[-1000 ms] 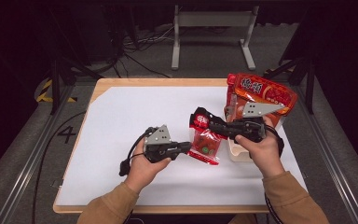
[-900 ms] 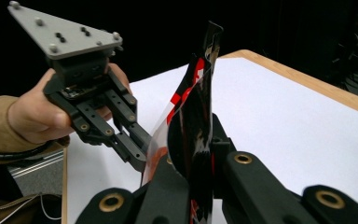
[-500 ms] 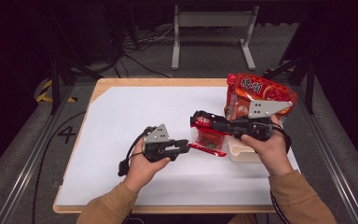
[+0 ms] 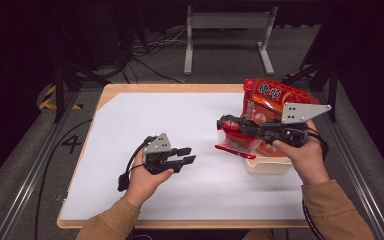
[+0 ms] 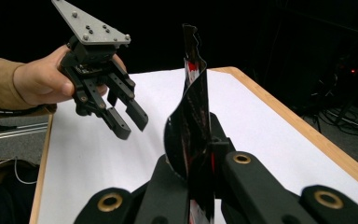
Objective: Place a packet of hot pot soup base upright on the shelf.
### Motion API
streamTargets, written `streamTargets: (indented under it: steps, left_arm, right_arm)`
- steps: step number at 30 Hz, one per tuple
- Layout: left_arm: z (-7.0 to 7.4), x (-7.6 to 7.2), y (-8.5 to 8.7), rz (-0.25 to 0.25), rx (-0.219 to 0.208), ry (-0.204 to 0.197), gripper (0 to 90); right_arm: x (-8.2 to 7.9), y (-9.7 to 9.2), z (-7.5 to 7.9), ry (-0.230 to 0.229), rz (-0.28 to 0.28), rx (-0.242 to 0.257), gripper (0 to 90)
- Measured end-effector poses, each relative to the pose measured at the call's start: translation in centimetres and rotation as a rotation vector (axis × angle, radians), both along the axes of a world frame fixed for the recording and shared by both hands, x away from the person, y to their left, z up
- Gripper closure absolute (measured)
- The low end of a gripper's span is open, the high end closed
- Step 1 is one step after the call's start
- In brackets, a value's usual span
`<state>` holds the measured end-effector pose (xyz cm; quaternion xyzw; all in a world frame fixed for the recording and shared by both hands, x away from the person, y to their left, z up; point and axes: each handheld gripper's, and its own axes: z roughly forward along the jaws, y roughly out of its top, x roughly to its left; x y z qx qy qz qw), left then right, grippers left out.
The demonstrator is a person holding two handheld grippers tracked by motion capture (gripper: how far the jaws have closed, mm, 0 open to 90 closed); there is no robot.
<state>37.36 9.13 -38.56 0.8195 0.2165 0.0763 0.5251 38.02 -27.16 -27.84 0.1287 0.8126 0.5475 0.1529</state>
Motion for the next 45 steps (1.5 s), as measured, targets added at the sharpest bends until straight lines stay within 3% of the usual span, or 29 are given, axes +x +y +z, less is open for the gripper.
streamTargets:
  steps: [13,26,45]
  left_arm:
    - [-0.6,-0.4,3.5,0.09,0.016,0.032,54.1]
    - [-1.0,-1.2,6.5,0.173,0.014,0.052,51.9]
    - [-1.8,-1.2,7.9,0.209,0.008,0.075,51.6]
  right_arm:
    - [0.0,-3.0,0.3,-0.01,-0.029,-0.012,89.9]
    - [0.7,-5.1,0.5,-0.023,0.011,-0.024,90.0]
    - [1.4,-8.4,-0.4,-0.027,0.034,-0.022,89.9]
